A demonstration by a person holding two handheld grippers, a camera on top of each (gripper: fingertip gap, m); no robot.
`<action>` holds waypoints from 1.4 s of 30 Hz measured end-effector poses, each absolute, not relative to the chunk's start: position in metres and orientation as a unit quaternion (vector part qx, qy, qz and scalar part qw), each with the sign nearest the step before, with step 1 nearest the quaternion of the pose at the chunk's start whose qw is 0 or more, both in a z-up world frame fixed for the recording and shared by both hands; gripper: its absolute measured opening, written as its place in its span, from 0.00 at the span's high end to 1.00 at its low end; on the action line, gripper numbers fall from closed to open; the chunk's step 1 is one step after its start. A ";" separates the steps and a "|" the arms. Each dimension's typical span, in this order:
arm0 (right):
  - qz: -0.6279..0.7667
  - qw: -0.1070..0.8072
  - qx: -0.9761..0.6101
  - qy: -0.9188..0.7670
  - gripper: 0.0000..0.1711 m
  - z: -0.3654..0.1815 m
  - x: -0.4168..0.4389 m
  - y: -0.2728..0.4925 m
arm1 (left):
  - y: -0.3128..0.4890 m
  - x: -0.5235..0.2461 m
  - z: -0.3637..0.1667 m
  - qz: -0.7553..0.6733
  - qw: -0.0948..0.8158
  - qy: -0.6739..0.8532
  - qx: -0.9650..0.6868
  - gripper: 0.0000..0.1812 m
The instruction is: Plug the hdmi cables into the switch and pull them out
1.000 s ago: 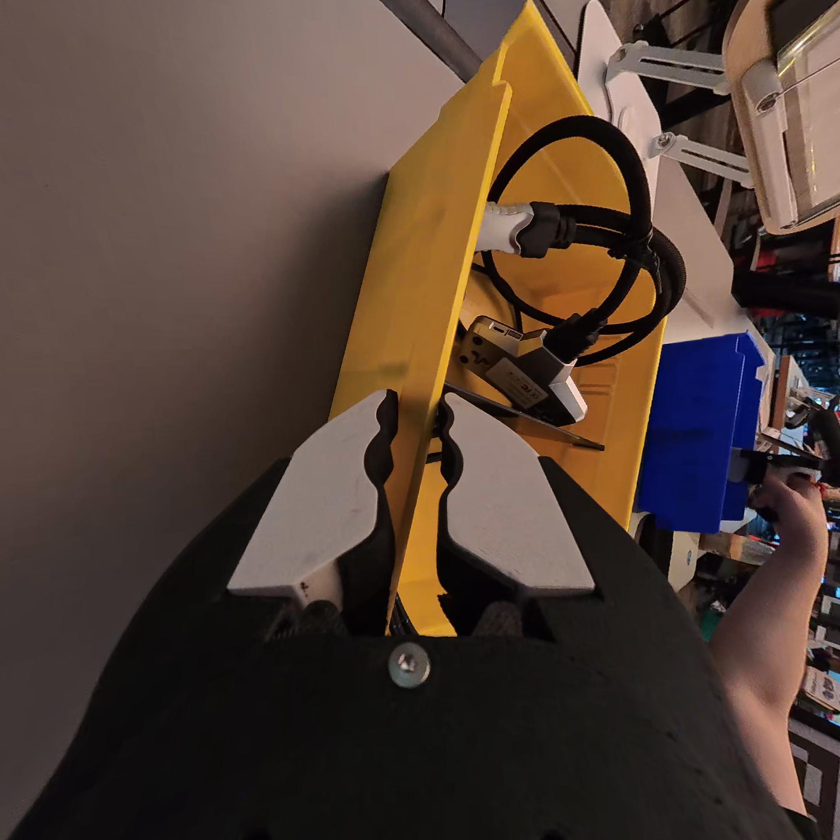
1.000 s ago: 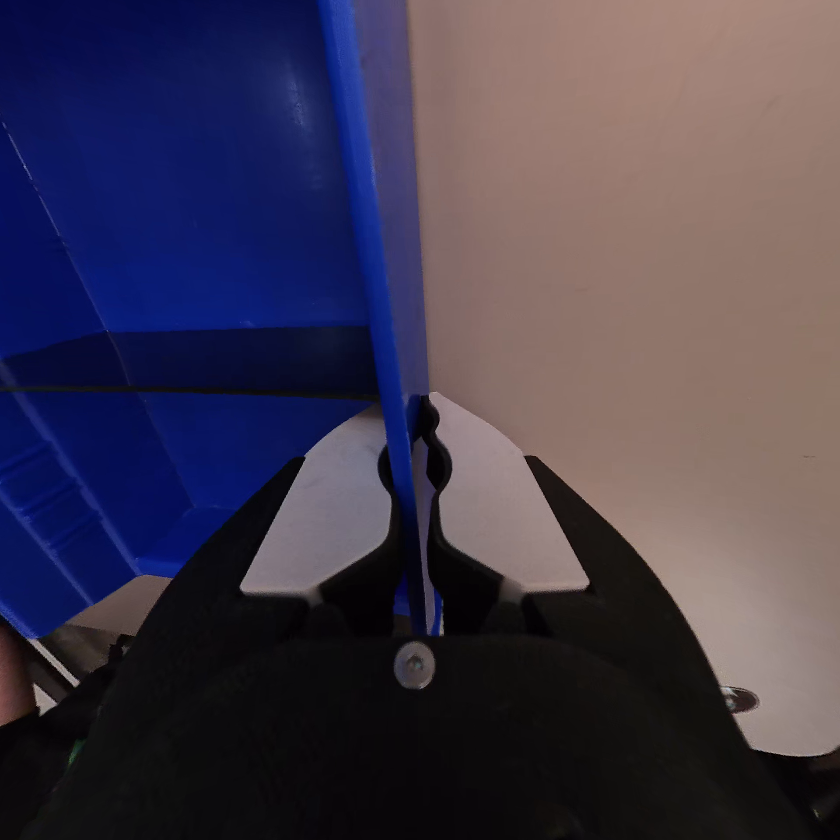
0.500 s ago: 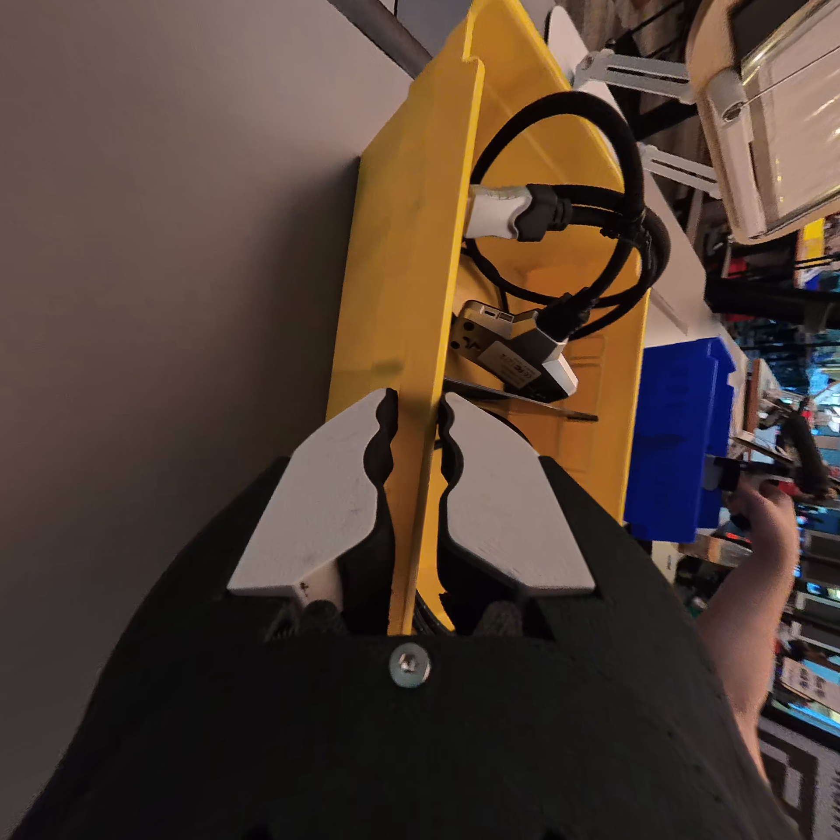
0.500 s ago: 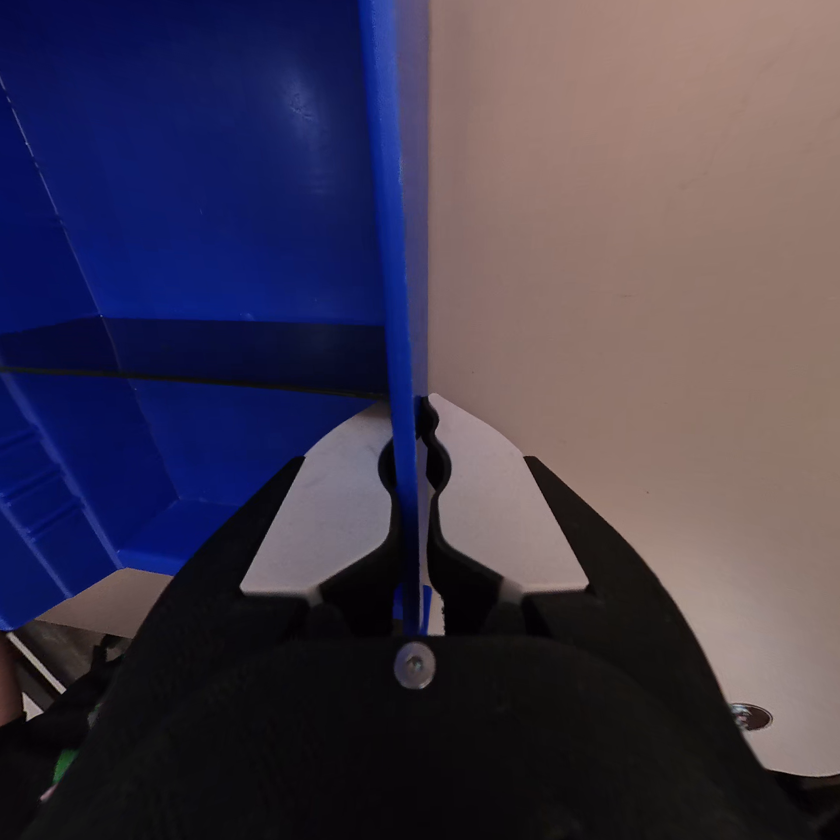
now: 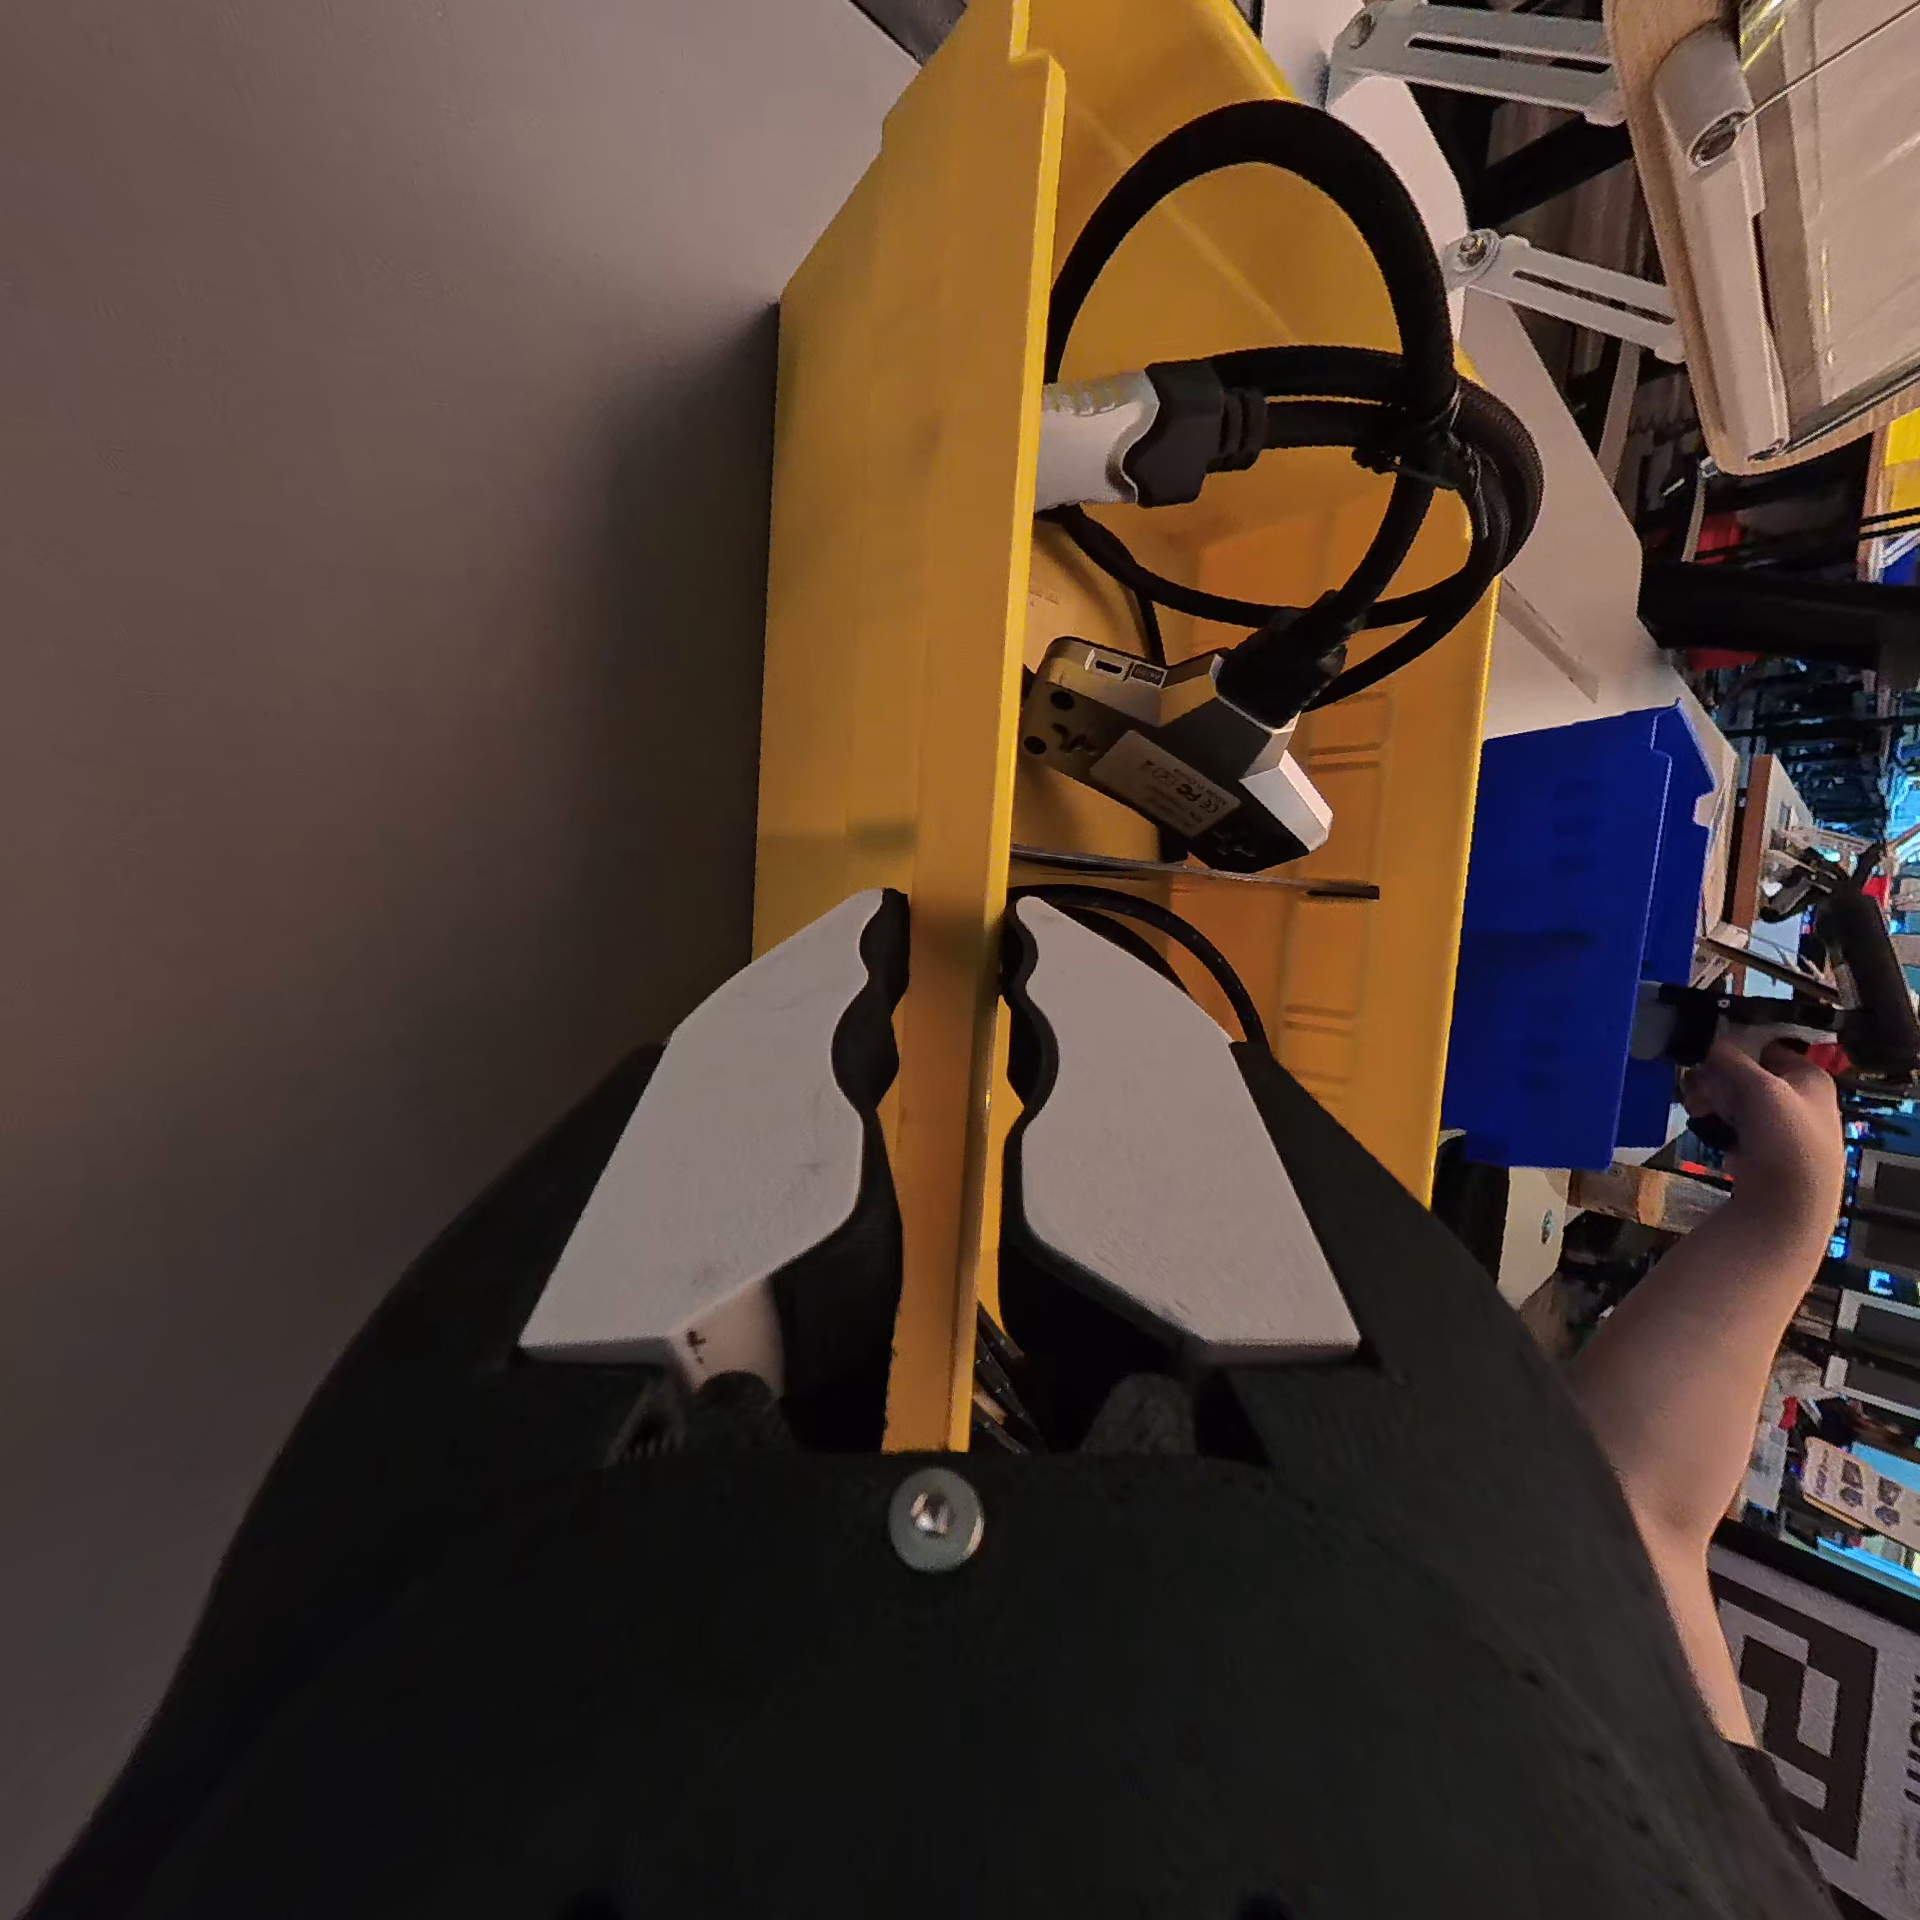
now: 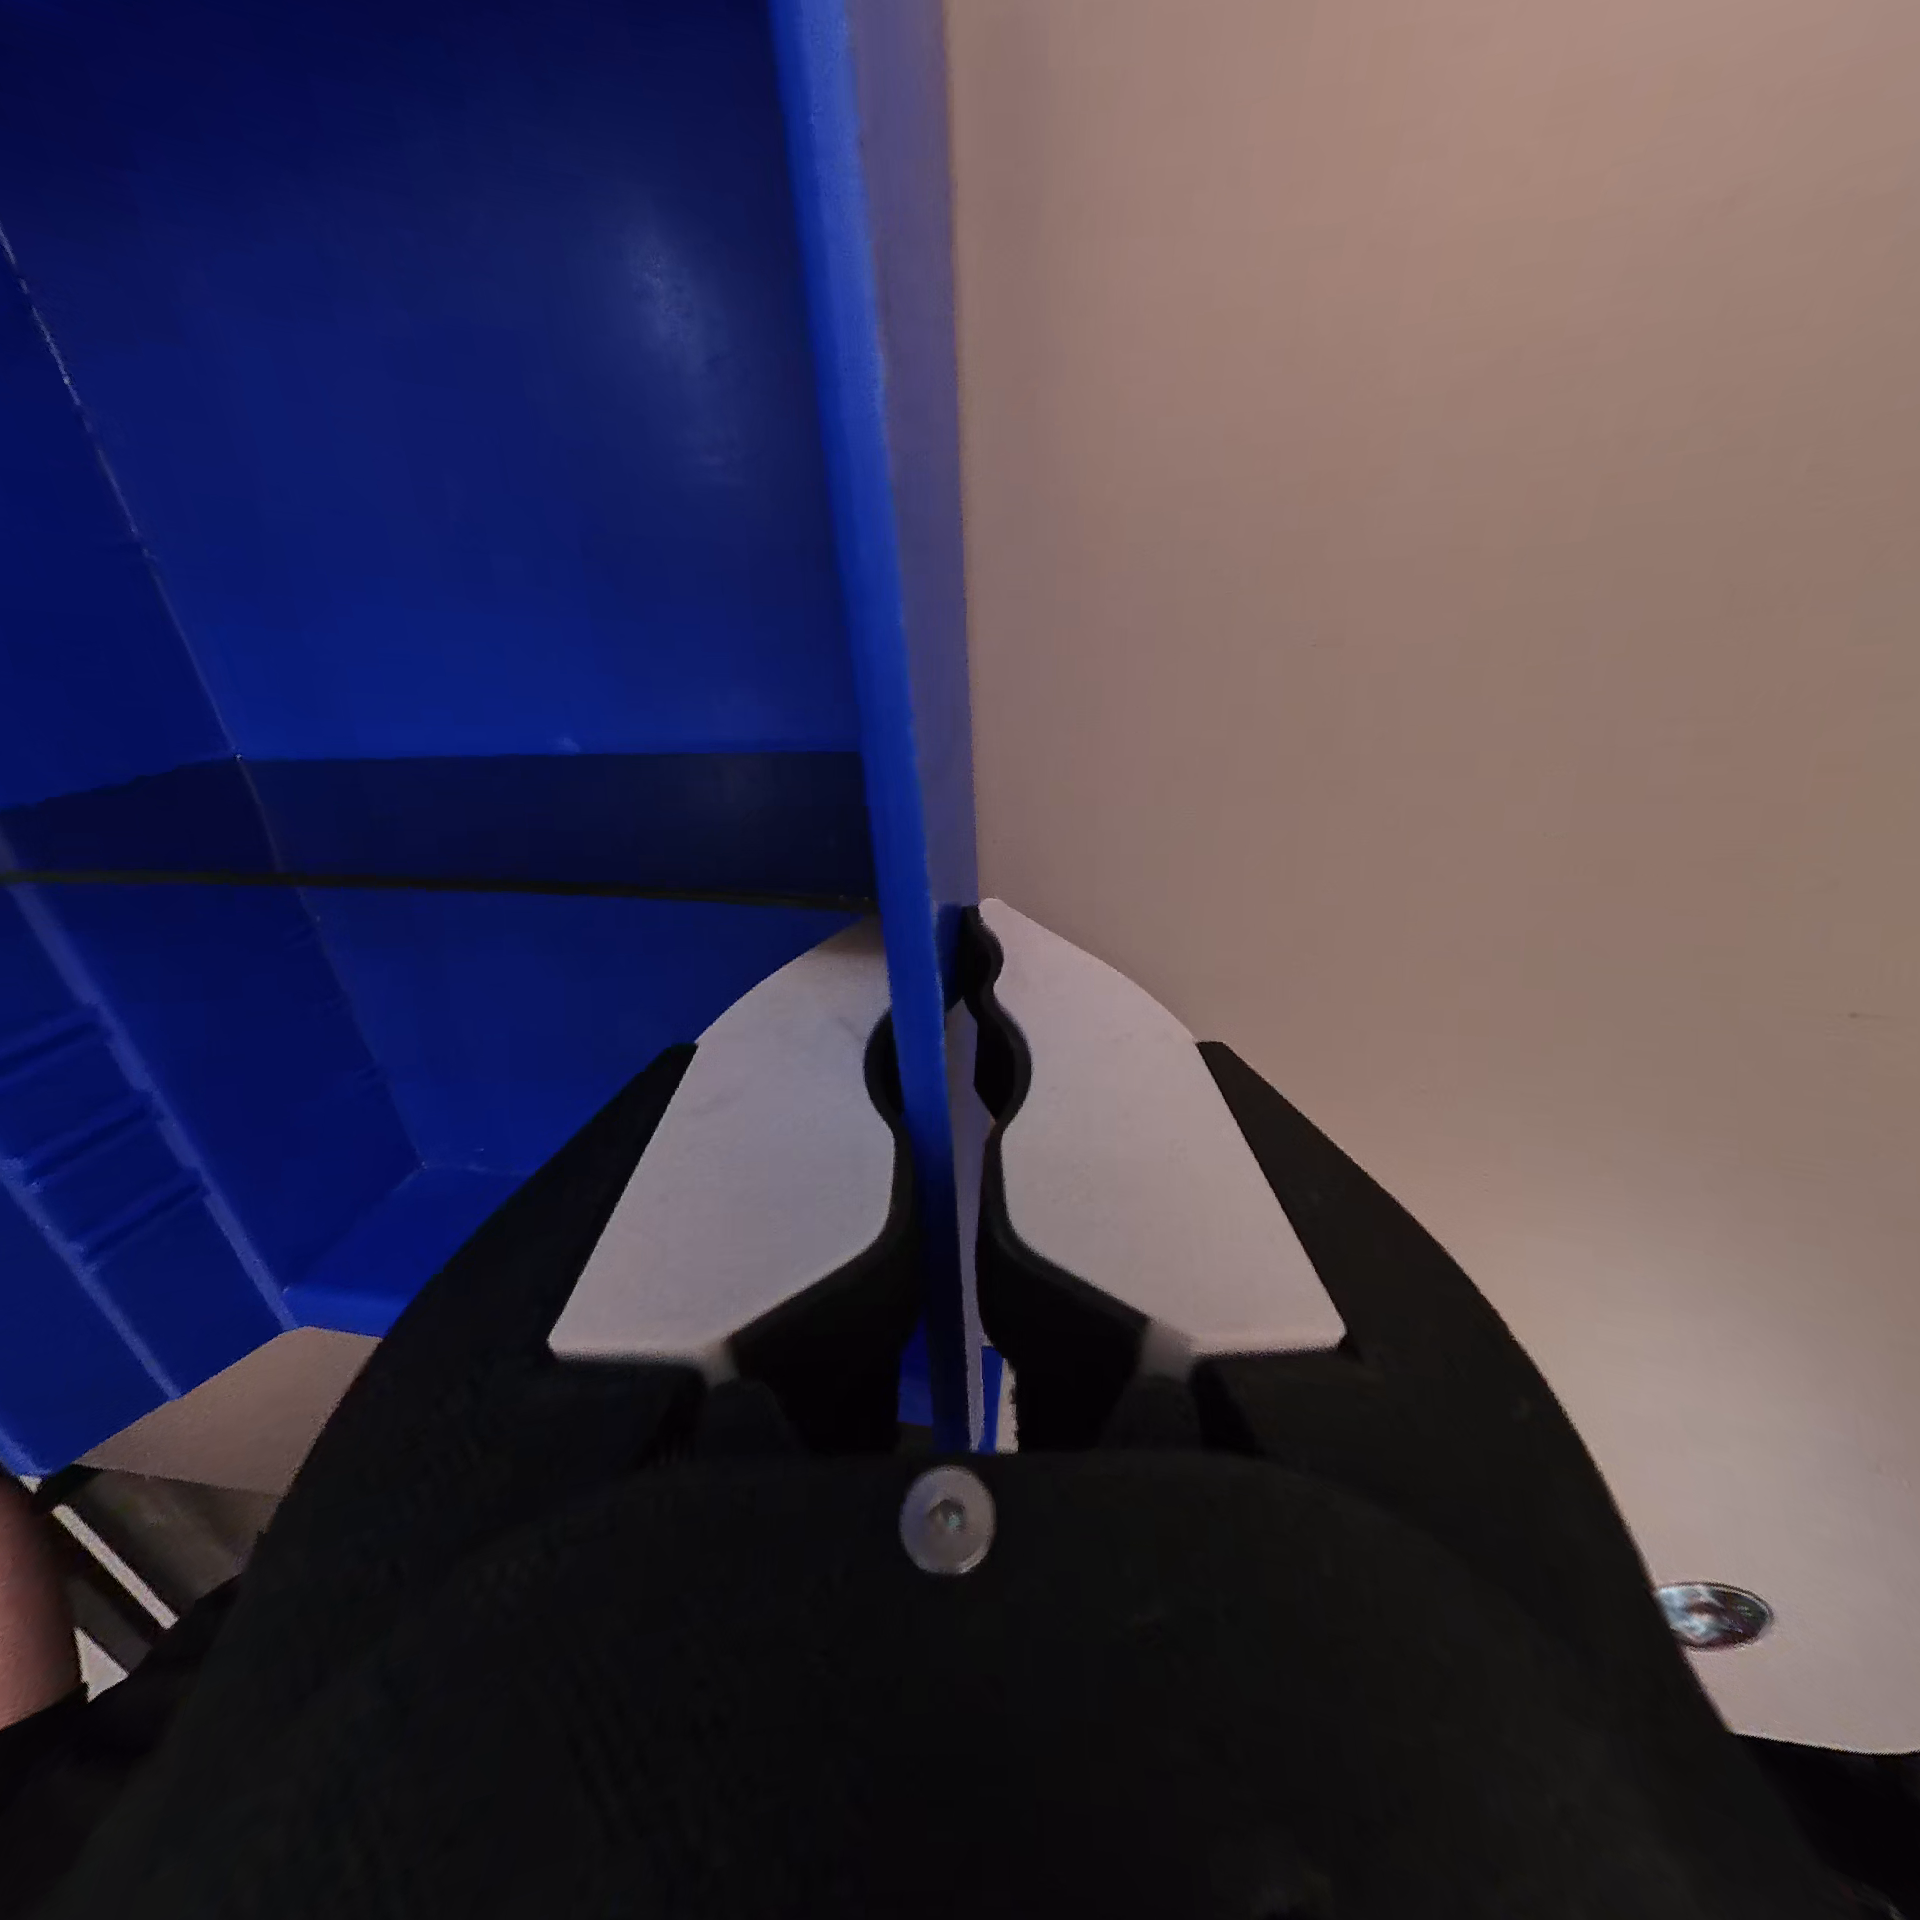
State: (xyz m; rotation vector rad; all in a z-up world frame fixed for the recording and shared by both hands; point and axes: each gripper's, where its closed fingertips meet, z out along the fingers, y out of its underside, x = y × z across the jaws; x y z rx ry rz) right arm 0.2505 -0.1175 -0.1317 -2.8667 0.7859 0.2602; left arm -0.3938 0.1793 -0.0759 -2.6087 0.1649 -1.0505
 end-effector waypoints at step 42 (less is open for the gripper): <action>0.035 0.793 -0.607 -0.039 0.67 0.172 0.153 -0.040 | -0.006 -0.287 0.020 -0.249 0.233 0.639 -0.689 0.78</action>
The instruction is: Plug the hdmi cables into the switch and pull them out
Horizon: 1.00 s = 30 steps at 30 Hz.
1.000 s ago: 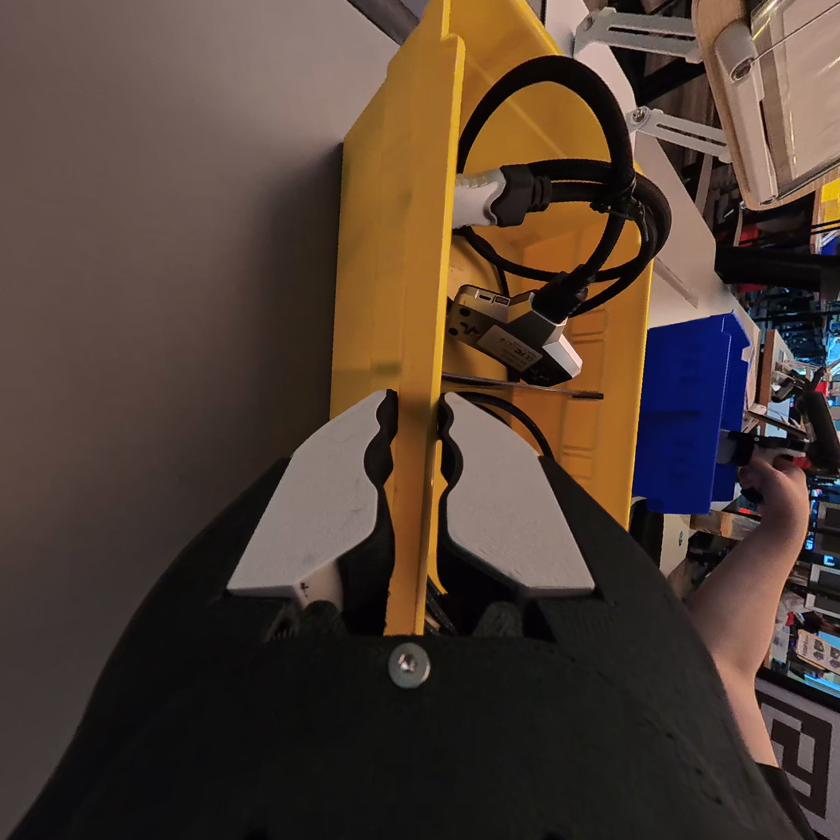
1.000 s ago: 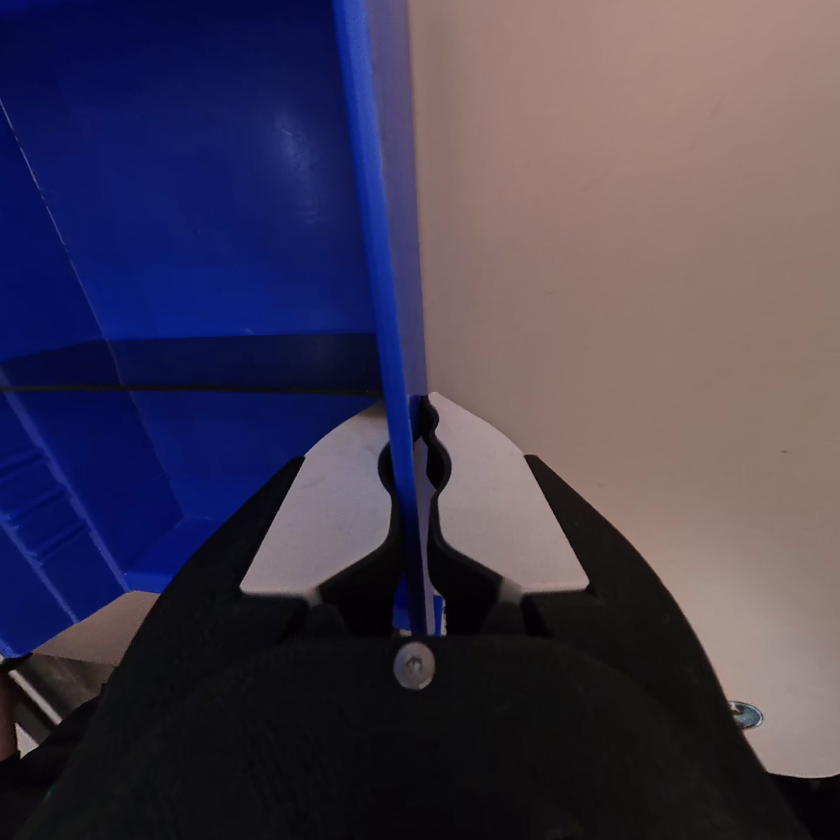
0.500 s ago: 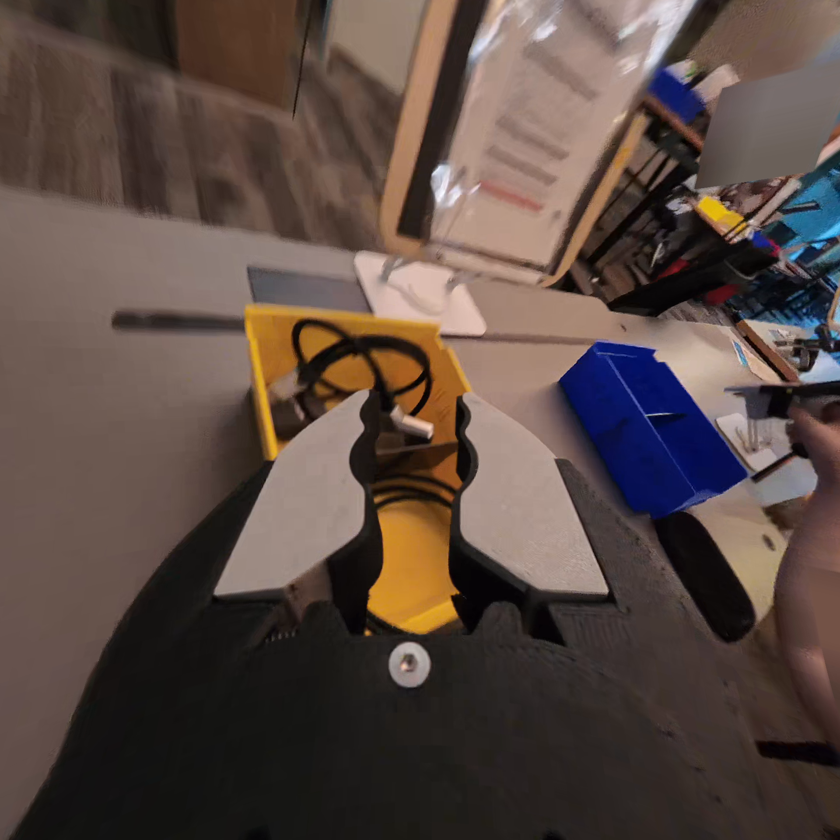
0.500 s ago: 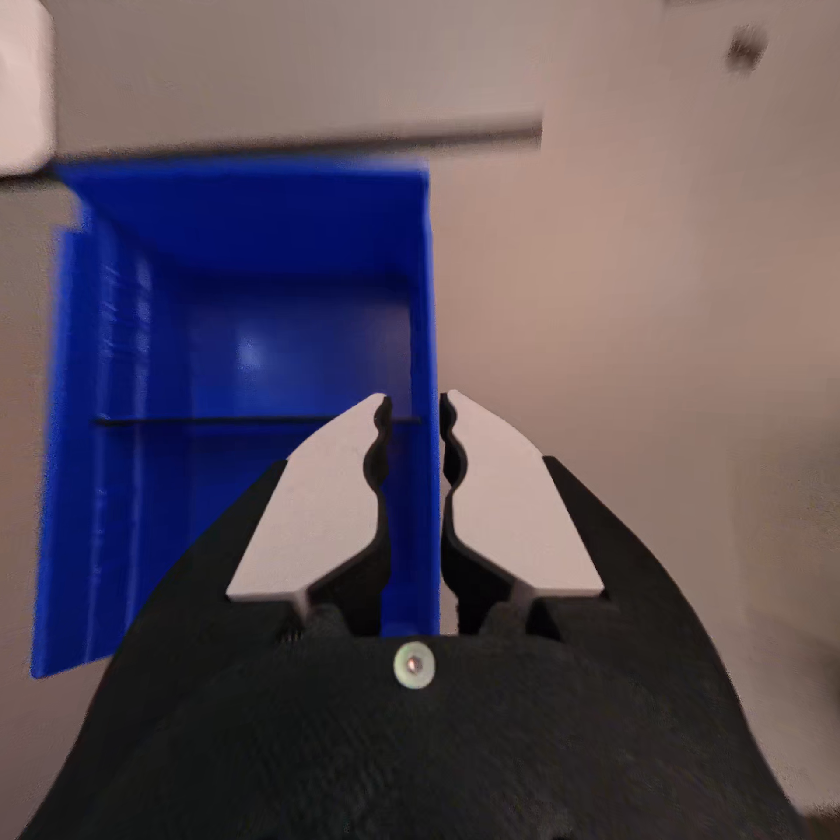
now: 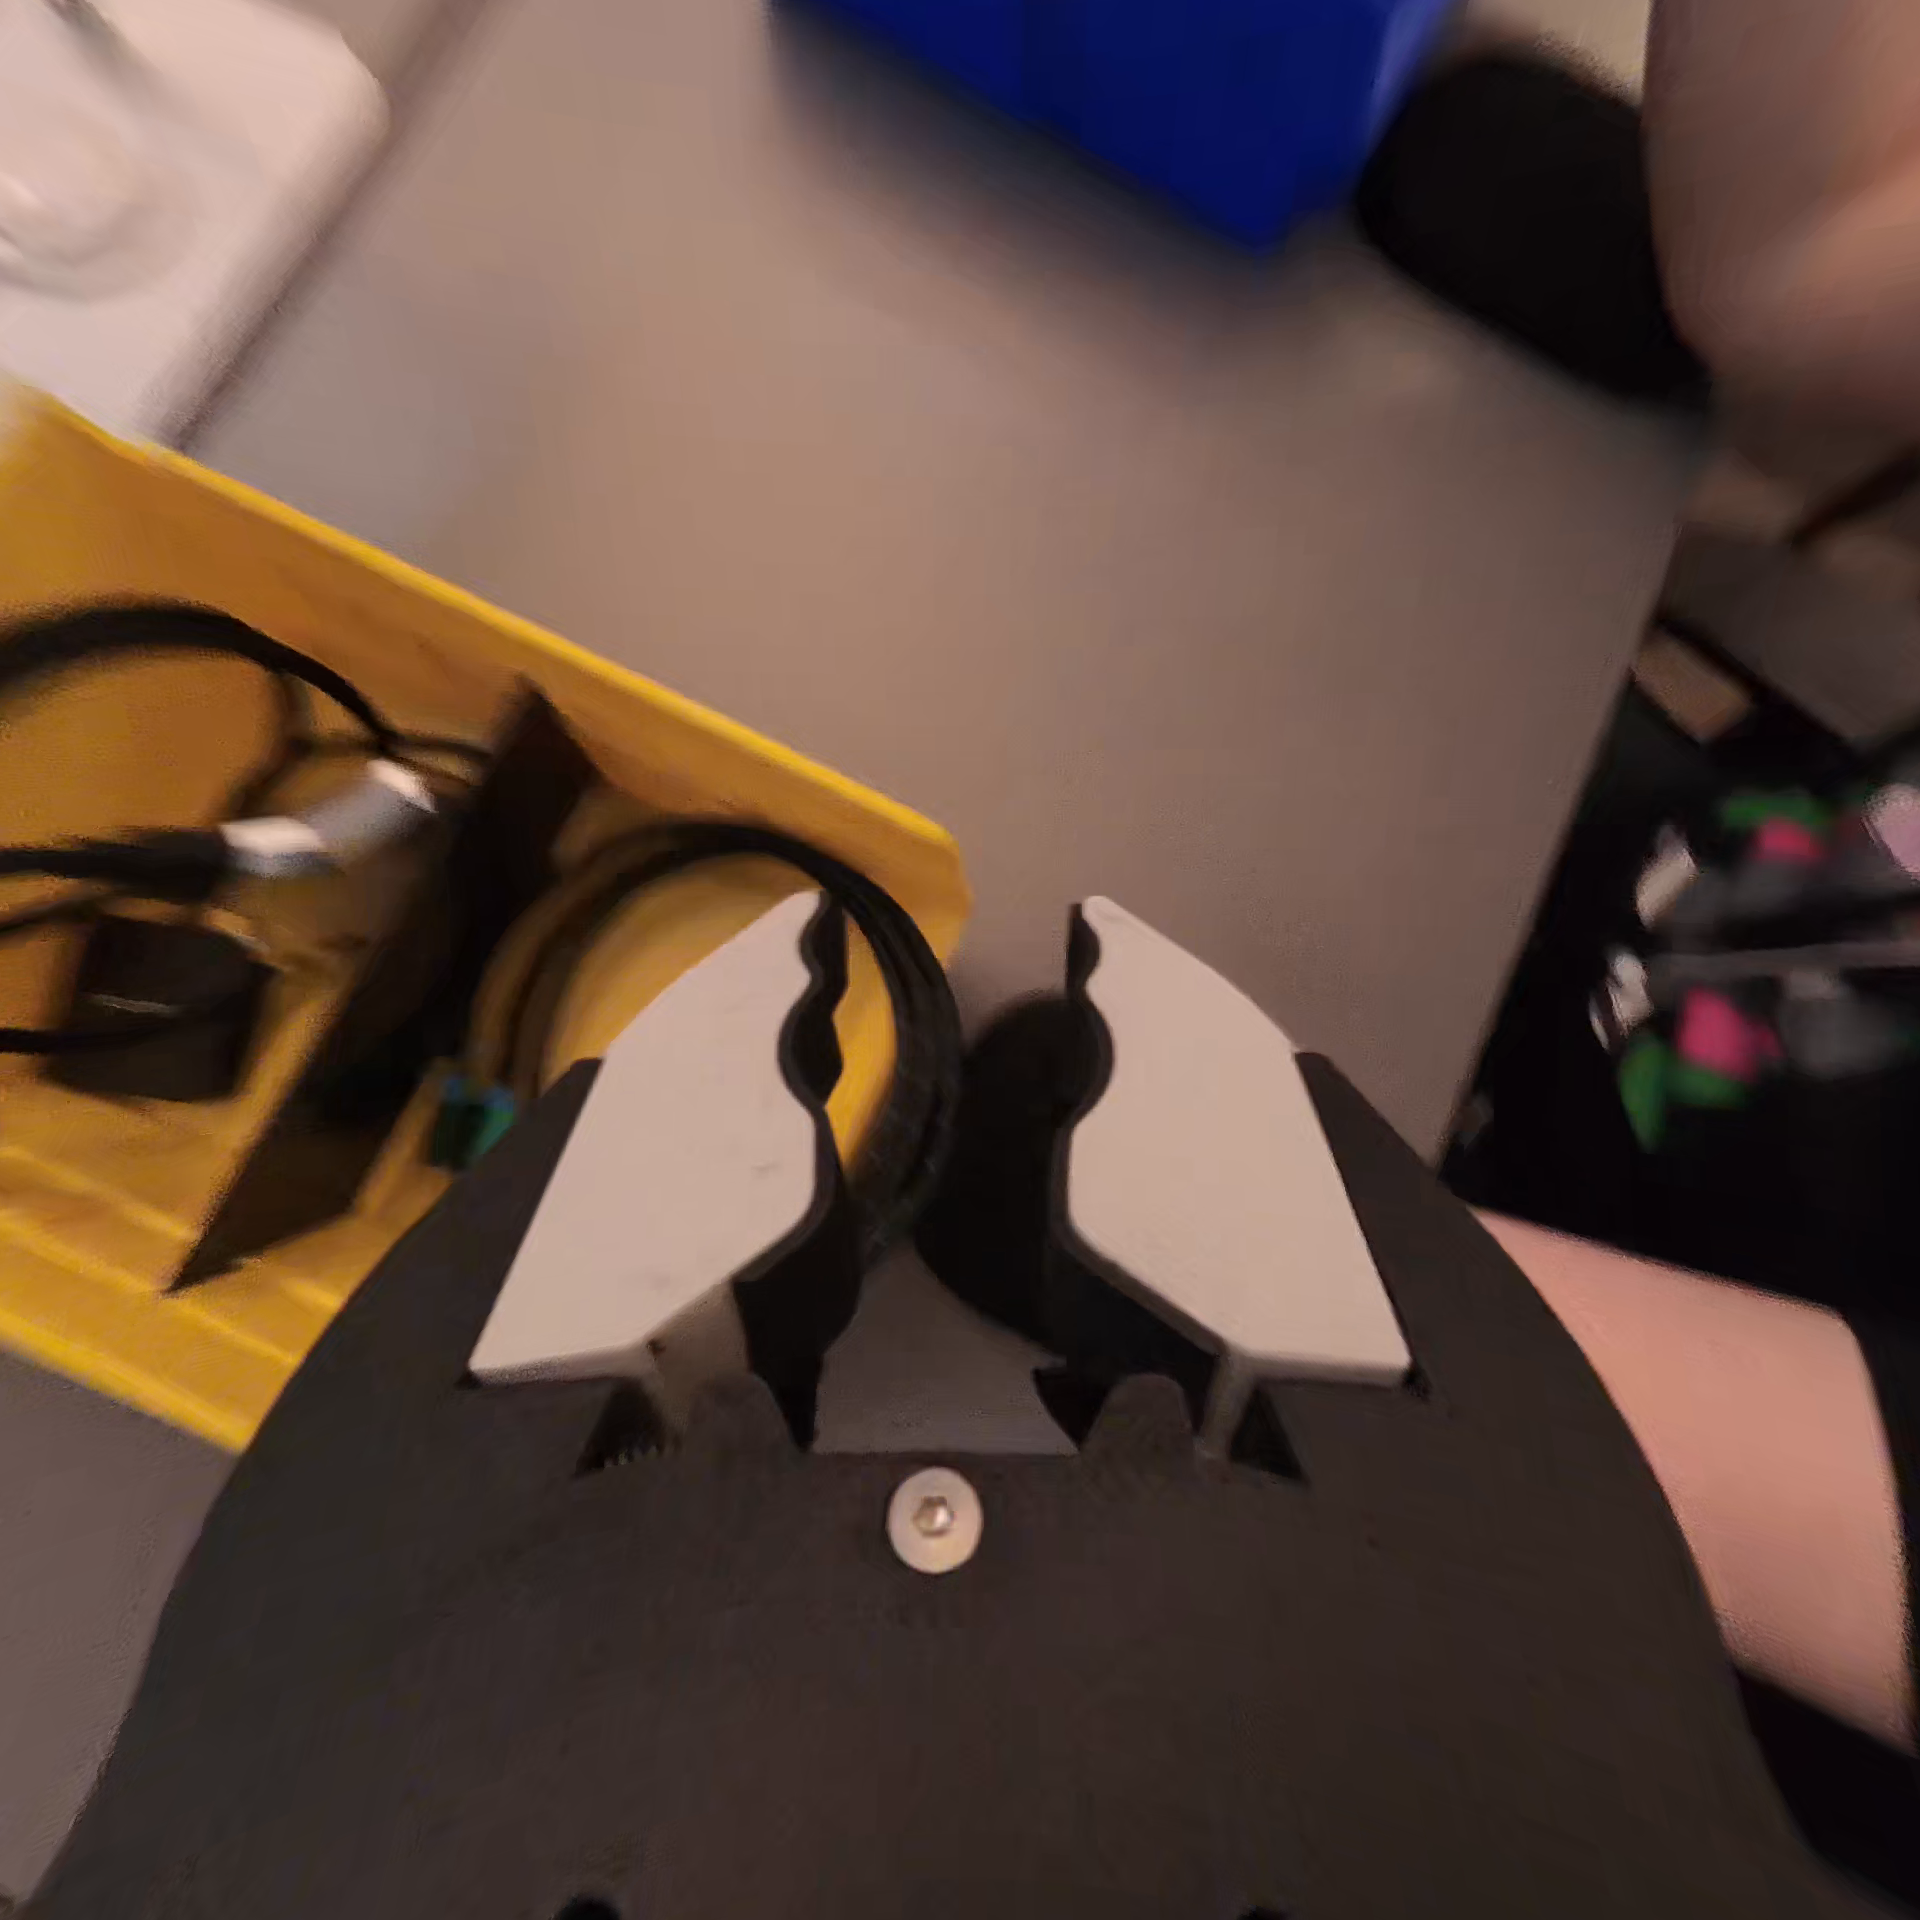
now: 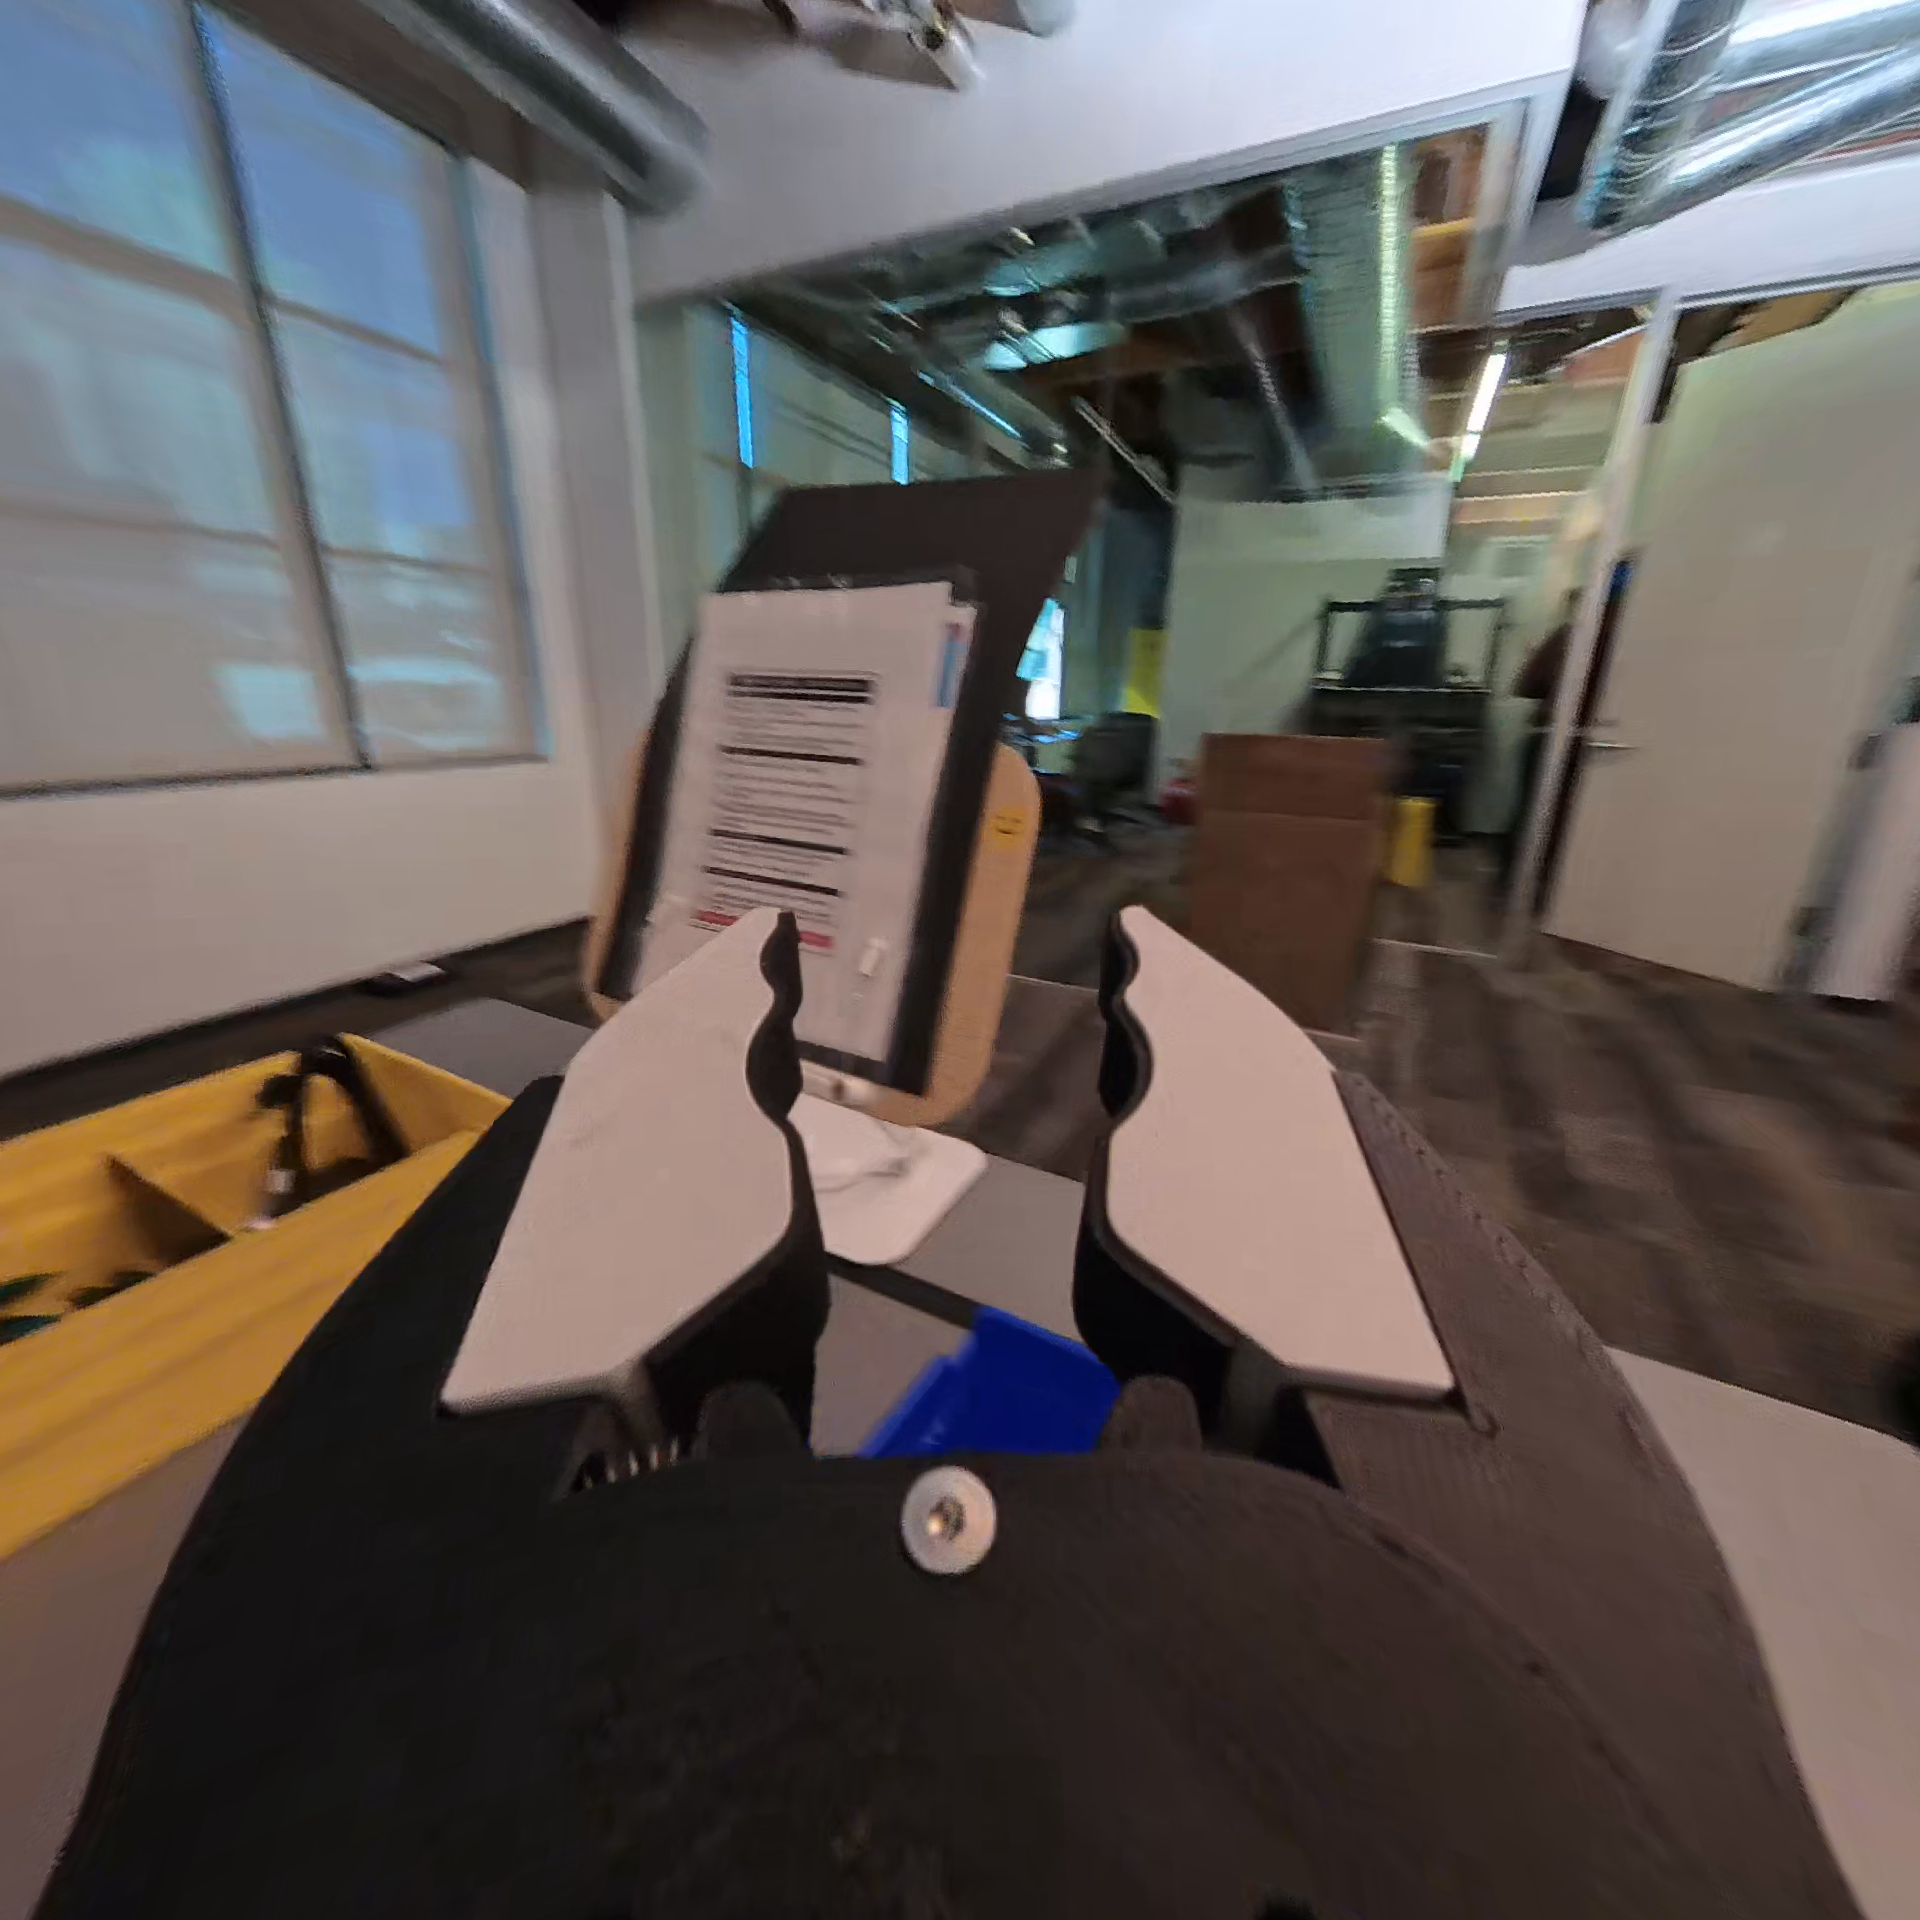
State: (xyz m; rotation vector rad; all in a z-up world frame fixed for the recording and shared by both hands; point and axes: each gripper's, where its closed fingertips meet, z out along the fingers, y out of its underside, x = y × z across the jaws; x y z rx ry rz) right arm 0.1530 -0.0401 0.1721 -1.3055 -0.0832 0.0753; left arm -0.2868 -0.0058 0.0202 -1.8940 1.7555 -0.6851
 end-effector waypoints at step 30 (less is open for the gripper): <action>0.071 0.680 -0.730 -0.013 0.68 0.091 0.183 -0.010 | 0.001 -0.323 -0.078 -0.059 -0.037 0.569 -0.819 0.63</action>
